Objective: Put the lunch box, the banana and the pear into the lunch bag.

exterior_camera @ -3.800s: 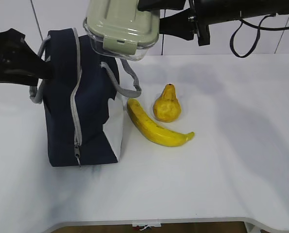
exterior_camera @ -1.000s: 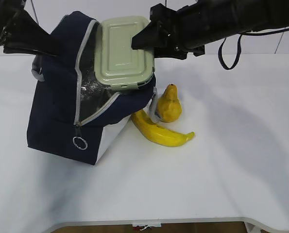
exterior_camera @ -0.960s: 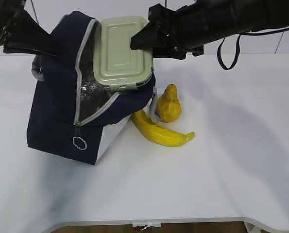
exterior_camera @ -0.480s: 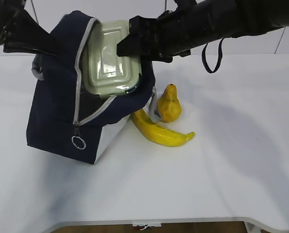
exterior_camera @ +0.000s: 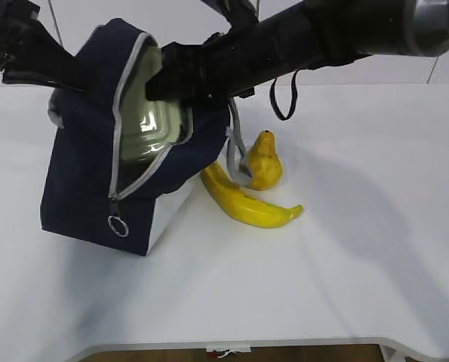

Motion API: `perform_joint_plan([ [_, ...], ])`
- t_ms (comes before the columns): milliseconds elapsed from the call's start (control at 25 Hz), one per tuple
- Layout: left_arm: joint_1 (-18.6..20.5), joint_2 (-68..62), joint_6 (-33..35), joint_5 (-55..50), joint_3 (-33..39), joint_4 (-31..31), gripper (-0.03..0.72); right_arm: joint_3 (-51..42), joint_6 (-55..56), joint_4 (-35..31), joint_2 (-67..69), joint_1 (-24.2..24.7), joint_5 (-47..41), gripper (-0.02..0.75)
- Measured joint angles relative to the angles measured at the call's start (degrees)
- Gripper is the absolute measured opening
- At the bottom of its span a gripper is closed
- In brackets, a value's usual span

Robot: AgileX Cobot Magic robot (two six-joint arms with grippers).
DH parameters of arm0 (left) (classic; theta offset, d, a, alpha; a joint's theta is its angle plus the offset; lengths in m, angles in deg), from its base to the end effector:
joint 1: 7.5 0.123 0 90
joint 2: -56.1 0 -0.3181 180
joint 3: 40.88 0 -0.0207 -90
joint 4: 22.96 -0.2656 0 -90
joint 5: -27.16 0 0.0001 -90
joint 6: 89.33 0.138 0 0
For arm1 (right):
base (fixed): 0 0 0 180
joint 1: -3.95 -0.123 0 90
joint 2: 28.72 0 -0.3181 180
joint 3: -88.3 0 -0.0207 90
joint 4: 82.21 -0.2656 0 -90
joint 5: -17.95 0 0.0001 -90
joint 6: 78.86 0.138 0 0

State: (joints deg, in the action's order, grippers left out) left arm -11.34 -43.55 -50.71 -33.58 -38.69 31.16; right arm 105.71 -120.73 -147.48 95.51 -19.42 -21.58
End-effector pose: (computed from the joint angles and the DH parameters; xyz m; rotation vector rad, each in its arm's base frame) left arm 0.3616 -0.1221 0.3195 0.4612 2.3841 -0.9940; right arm 0.4552 0.2837 0.2630 -0.4824 2.2157 1.0655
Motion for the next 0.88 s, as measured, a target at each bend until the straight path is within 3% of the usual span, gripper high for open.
perform_joint_plan([
  [880, 0.00, -5.55, 0.35, -0.56, -0.22, -7.97, 0.010, 2.90, 0.59, 0.54, 11.65, -1.22, 1.39, 0.379],
])
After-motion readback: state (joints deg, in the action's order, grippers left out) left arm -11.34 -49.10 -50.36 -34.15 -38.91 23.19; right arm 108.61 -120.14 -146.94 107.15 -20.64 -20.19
